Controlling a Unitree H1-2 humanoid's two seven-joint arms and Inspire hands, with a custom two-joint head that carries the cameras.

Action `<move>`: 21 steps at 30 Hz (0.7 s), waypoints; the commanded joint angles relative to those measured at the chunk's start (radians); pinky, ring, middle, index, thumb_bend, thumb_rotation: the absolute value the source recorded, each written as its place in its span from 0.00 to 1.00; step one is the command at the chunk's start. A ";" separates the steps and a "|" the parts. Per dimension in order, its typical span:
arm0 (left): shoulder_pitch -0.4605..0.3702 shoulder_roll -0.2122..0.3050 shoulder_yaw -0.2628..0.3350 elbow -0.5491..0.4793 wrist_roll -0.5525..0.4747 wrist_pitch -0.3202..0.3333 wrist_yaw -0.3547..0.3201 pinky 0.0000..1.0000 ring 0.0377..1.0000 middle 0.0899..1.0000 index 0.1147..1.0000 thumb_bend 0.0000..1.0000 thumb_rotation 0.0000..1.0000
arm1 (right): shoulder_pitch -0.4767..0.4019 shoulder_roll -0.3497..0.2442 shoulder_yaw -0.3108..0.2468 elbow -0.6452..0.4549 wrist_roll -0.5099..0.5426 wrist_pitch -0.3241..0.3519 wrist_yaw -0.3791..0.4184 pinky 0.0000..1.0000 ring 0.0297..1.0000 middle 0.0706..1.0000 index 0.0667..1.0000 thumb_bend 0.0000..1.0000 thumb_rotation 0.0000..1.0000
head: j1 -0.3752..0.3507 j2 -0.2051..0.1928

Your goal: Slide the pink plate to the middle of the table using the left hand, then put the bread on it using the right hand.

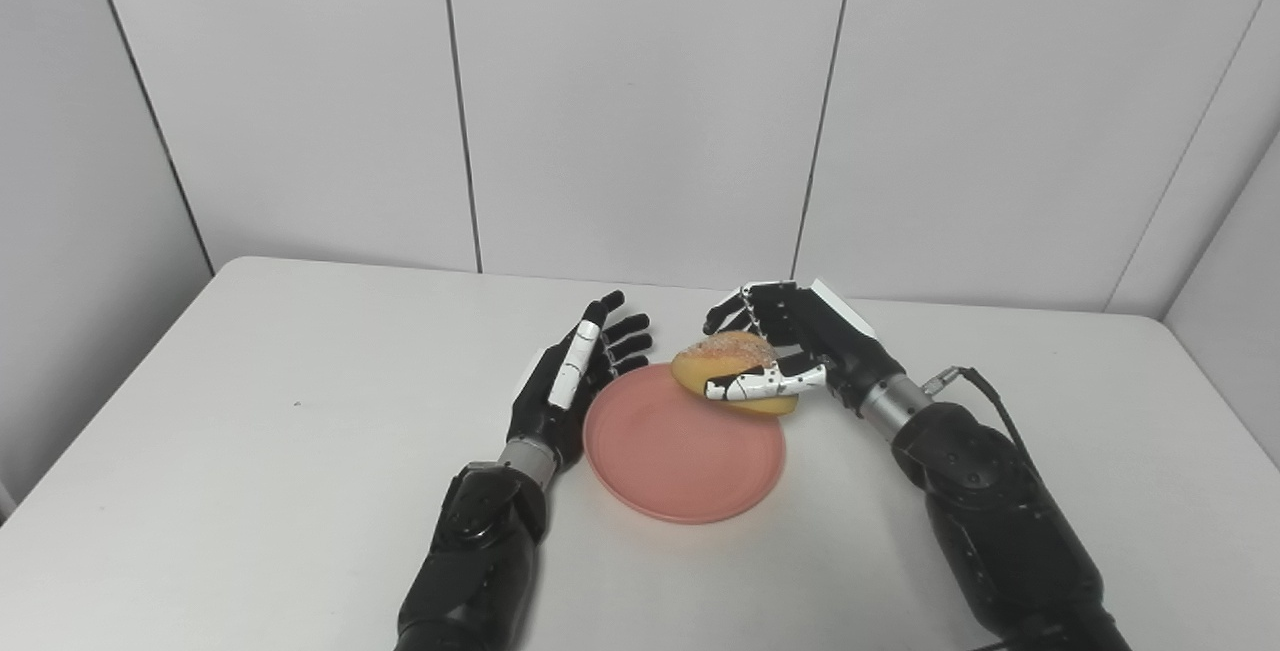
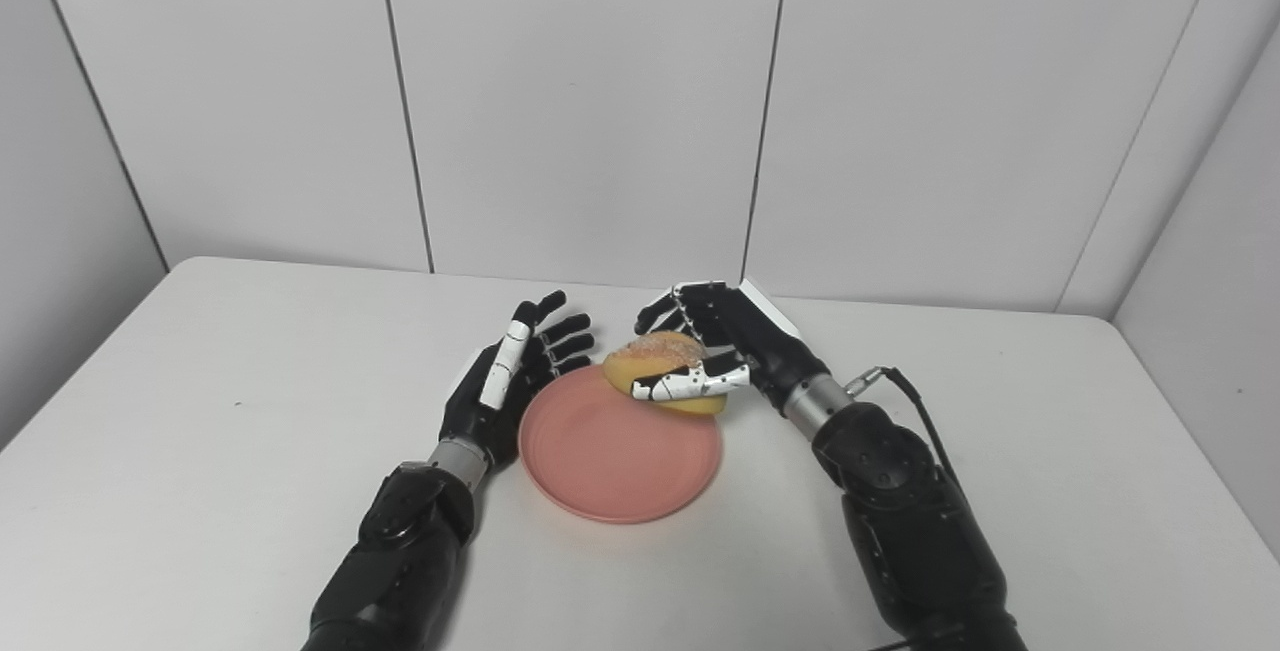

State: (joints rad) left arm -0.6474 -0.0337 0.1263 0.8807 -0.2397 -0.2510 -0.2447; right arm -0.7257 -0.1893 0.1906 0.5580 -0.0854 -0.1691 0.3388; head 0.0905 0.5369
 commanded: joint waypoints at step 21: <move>0.044 -0.025 0.000 0.028 0.000 -0.021 0.006 0.81 0.81 0.79 0.87 0.84 0.81 | -0.097 0.057 0.067 0.178 -0.194 -0.244 -0.132 0.33 0.35 0.40 0.47 0.53 0.00 | 0.023 0.005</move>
State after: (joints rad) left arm -0.6469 -0.0388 0.1294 0.8807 -0.2370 -0.2550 -0.2378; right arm -0.7554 -0.1338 0.2583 0.7428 -0.2708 -0.3509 0.2374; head 0.1135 0.5415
